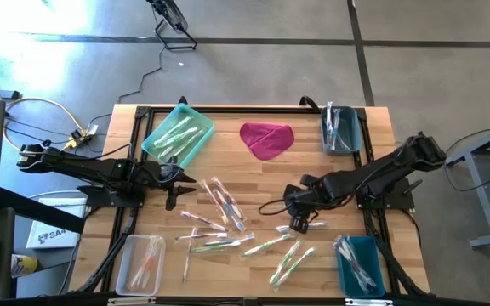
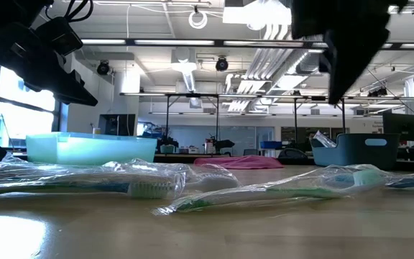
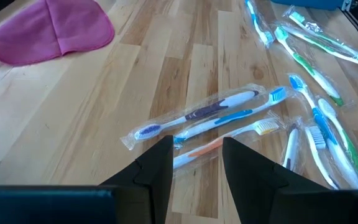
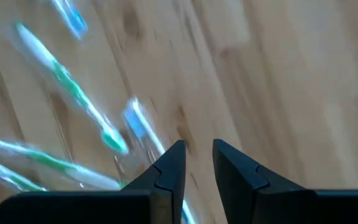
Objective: Pick & Place Toothbrushes
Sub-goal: Put the blue toothbrush to the light blue bin
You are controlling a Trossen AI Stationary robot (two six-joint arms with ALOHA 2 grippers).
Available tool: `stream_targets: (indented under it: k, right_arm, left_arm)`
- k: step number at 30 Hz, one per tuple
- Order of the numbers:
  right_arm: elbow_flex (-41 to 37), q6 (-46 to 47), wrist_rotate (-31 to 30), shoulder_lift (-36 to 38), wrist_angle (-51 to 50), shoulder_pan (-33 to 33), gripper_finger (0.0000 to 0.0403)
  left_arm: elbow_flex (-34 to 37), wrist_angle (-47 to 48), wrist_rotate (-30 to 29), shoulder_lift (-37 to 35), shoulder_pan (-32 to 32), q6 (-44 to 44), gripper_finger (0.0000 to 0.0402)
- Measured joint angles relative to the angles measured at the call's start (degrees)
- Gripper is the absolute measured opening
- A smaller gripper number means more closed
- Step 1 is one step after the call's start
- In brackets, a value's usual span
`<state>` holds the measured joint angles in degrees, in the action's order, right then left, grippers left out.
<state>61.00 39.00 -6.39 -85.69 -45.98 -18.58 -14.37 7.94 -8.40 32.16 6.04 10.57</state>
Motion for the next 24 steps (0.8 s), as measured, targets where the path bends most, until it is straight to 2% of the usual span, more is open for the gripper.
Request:
stream_targets:
  k: [4,10,14,24]
  right_arm:
    - [-5.02,5.27,3.91,0.00,1.25,-1.05,0.0073]
    - [-6.17,9.42,9.86,0.00,1.71,-3.64,0.0073]
    - [-6.17,9.00,8.77,0.00,1.54,-5.74,0.0073]
    - [-6.17,7.71,1.72,-0.01,1.13,-9.38,0.0073]
  left_arm:
    - [0.00,0.04,0.01,-0.02,-0.01,0.02,0.0136]
    - [0.00,0.09,0.00,-0.02,-0.02,0.00,0.0136]
    - [0.00,0.11,0.00,-0.02,-0.02,0.00,0.0136]
    - [0.01,0.15,0.00,-0.02,0.00,0.00,0.0136]
